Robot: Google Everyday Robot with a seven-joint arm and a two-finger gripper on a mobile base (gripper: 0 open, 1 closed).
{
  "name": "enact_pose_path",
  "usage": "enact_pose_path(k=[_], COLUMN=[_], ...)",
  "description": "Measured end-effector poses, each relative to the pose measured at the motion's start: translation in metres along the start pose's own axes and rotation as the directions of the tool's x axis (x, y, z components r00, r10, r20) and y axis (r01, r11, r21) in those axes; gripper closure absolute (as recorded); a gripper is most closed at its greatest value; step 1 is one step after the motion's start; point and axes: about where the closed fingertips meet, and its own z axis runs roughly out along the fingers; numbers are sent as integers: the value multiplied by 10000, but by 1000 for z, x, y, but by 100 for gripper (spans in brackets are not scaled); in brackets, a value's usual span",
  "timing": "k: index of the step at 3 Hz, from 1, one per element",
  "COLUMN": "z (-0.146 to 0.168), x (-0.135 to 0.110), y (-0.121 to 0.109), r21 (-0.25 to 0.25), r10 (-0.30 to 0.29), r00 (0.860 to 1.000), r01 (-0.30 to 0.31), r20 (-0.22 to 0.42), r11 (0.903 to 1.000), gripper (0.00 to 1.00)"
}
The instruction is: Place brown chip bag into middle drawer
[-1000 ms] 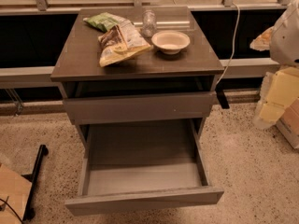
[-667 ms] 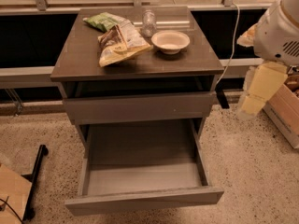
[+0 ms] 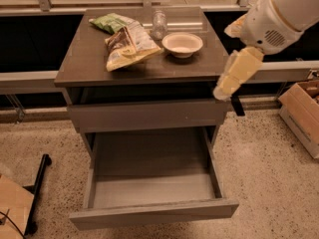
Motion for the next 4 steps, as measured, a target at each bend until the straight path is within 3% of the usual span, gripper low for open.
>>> enact_pose_path(k=[2,3,4], z=[7,25,85], x=[-6,-11,-47], y=[-6,-14,-53], r21=[-85,103,334], r10=[87,903,2094], r00=[9992,9927,9513], r01=[-84,-914,-2224], r20=[381,796,2264], r11=[9999,9958,9744], gripper=[0,0,0])
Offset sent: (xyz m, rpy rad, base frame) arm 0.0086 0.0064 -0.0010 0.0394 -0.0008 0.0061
